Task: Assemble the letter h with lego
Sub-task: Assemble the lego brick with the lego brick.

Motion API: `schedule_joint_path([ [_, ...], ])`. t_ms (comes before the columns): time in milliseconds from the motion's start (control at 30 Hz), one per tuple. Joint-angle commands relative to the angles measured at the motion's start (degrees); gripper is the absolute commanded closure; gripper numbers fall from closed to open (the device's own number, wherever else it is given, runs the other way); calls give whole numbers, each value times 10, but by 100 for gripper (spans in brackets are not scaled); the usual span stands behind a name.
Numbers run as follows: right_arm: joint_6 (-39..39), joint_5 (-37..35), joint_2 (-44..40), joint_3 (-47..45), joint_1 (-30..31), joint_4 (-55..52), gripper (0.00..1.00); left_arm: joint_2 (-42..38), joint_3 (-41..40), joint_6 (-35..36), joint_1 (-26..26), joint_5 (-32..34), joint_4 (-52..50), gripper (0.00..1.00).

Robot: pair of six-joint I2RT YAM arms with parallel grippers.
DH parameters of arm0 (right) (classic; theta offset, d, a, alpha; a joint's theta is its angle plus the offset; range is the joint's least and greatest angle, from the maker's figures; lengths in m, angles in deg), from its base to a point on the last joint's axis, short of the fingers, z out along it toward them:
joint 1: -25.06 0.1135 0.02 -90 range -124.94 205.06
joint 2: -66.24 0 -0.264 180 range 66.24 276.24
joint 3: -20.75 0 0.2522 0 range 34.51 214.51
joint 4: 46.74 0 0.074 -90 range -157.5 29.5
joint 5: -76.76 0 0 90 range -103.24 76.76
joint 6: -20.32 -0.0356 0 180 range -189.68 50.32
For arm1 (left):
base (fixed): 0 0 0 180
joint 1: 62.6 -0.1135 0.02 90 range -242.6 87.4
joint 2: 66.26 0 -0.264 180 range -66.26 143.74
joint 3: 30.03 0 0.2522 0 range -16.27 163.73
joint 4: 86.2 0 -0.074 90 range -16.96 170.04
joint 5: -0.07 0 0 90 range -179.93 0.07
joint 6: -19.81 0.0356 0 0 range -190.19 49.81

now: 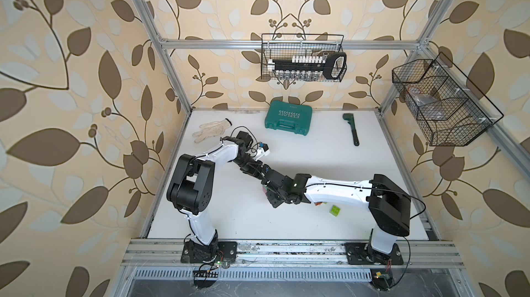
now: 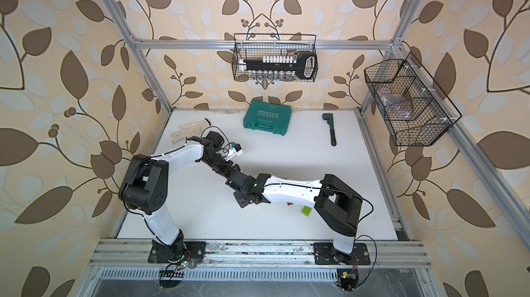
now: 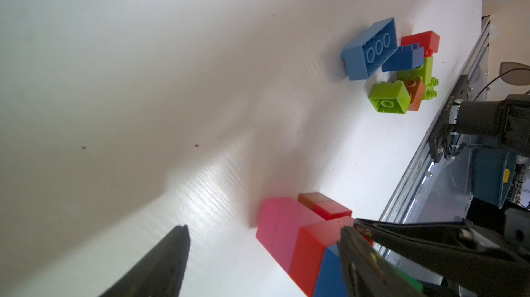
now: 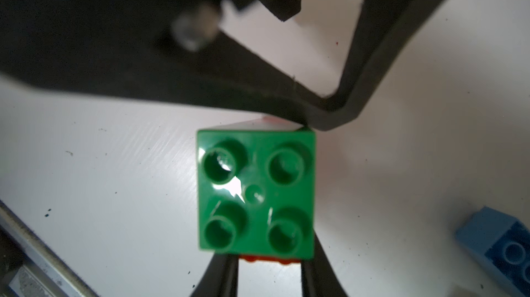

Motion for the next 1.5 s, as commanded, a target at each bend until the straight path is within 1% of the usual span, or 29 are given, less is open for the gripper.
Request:
schedule_joint_path([
  [0, -17, -3, 36, 7, 6, -28, 80, 2, -1, 16, 6, -21, -18, 16],
  [167, 7, 9, 41, 9, 4, -36, 82, 4, 10, 12, -2, -35, -21, 16],
  [333, 46, 63, 44, 19, -26, -66, 85, -6, 22, 11, -29, -46, -26, 16],
  [467, 73, 89, 68, 53, -31, -116, 87, -20, 31, 10, -69, -65, -30, 15],
  [567, 95, 106, 81, 64, -29, -126, 88, -27, 37, 10, -103, -76, -36, 15],
  [800, 135, 102, 71, 61, -29, -136, 89, -51, 31, 18, -151, -85, -45, 15],
  [933, 139, 97, 54, 57, -28, -150, 89, -58, 20, 12, -154, -88, -41, 15],
  [1167, 141, 92, 26, 37, -26, -140, 90, -61, 11, 2, -154, -87, -31, 15],
  [1467, 152, 79, -1, 26, -25, -130, 92, -72, 4, -6, -155, -71, -22, 15],
])
